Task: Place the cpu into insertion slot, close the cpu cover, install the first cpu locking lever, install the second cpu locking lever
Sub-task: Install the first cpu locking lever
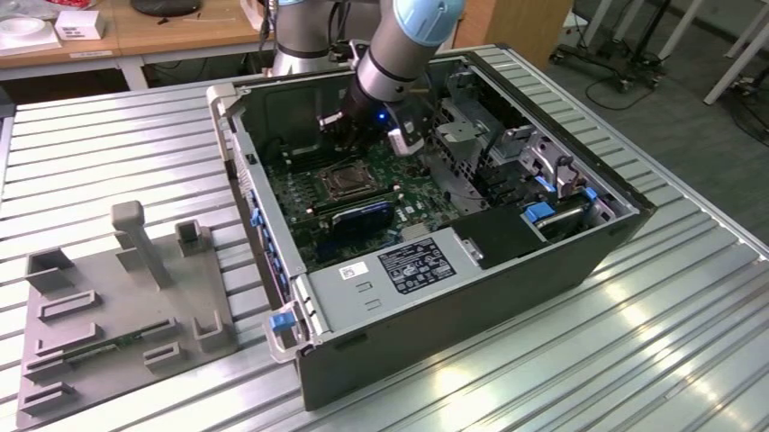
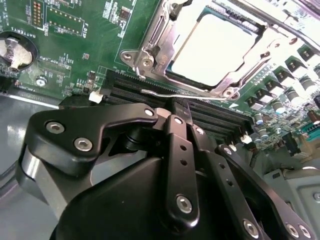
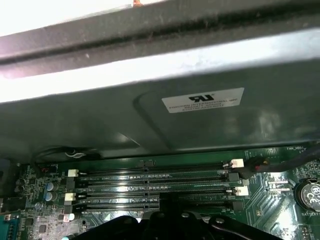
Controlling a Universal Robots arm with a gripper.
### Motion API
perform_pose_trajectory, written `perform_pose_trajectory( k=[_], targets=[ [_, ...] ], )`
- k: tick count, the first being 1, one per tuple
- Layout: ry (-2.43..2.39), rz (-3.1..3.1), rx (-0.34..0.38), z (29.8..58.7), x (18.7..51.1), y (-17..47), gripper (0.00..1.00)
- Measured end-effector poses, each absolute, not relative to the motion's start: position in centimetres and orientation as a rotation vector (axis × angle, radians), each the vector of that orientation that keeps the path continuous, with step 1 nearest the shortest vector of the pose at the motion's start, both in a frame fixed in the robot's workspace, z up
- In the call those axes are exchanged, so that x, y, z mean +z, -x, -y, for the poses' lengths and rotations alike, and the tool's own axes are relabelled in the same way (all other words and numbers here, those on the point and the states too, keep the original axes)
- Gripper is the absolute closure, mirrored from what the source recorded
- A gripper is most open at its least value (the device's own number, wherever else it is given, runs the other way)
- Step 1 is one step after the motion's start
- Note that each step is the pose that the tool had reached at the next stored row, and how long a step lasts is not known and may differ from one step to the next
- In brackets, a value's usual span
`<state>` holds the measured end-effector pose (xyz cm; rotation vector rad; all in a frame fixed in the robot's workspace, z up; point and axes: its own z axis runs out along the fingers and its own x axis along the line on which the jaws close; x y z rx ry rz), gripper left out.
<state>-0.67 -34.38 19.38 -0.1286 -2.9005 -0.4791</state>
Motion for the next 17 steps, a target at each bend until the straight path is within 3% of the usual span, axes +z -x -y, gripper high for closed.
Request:
perform_pose_trajectory(
  k=[17],
  targets=[
    [0.127, 2.898, -0.49, 34.4, 21.3, 0.7, 0.89]
  ],
)
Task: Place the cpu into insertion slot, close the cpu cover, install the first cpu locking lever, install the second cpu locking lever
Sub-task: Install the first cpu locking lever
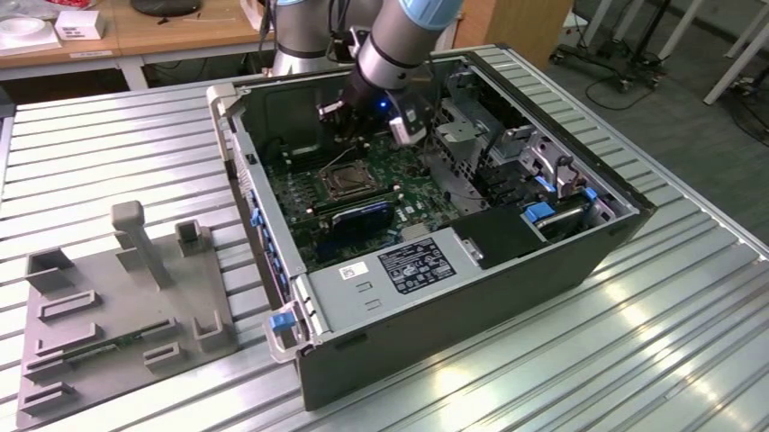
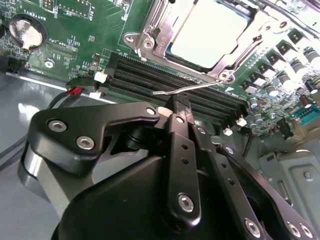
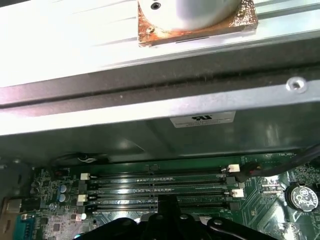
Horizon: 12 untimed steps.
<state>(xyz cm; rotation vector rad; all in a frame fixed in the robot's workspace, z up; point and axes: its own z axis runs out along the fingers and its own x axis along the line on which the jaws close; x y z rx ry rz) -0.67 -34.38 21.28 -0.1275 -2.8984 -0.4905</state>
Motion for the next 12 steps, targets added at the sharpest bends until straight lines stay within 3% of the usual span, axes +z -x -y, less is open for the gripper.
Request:
perform_pose_trajectory(
  k=[12],
  targets=[
    [0.127, 2.898, -0.495, 34.5, 21.52, 0.73, 0.89]
  ],
)
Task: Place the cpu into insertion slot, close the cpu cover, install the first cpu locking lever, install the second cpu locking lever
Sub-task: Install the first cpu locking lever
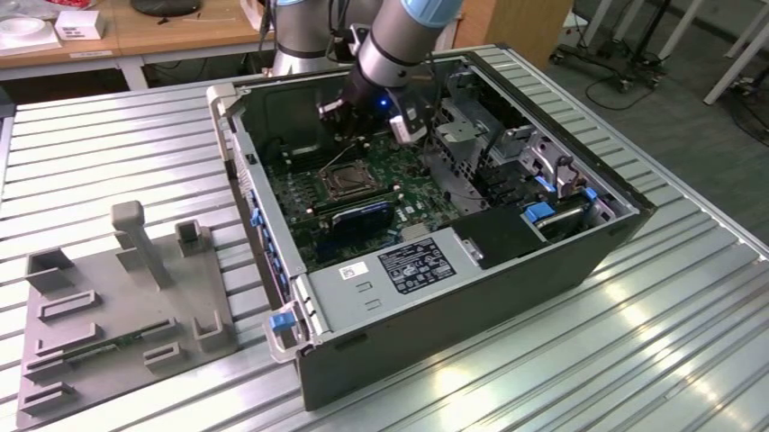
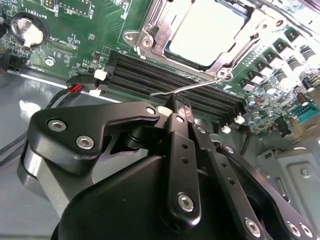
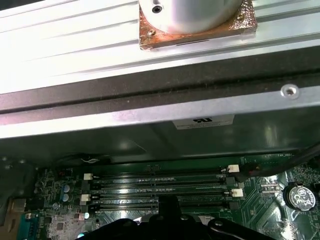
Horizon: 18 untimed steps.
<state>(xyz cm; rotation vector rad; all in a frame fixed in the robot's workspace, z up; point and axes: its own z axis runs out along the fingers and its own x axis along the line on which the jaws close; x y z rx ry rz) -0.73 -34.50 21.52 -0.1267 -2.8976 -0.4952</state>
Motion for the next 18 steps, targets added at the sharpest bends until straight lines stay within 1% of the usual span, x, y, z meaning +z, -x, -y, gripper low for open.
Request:
perform_pose_trajectory(
  k=[18],
  targets=[
    [0.125, 2.894, -0.511, 34.9, 19.5, 0.7, 0.89]
  ],
)
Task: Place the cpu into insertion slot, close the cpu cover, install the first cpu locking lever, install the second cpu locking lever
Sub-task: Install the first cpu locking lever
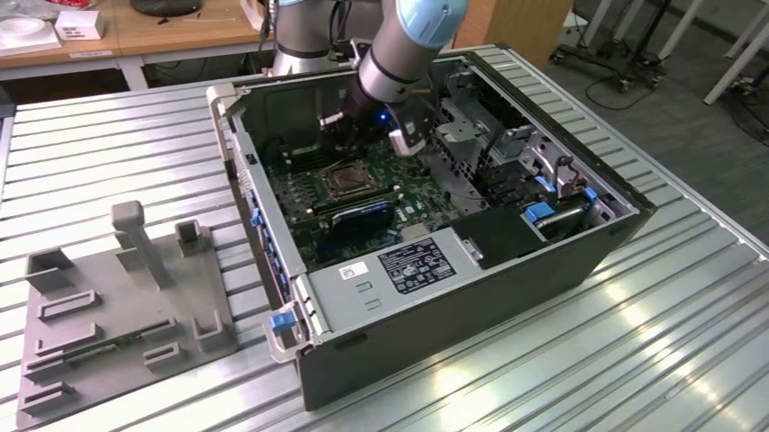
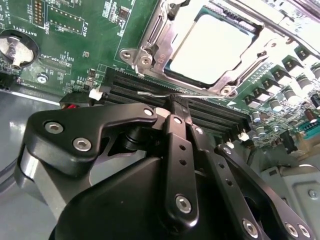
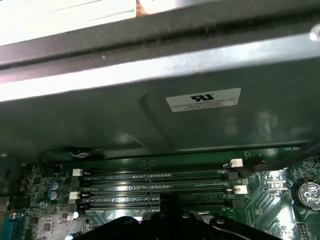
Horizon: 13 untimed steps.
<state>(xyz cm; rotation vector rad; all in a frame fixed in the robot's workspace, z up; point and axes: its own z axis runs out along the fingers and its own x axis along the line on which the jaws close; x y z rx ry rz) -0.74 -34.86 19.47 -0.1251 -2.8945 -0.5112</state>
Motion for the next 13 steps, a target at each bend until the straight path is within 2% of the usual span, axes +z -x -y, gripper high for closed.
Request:
perform_pose_trajectory(
  k=[13],
  targets=[
    [0.126, 2.897, -0.501, 34.86, 18.92, 0.74, 0.89]
  ],
)
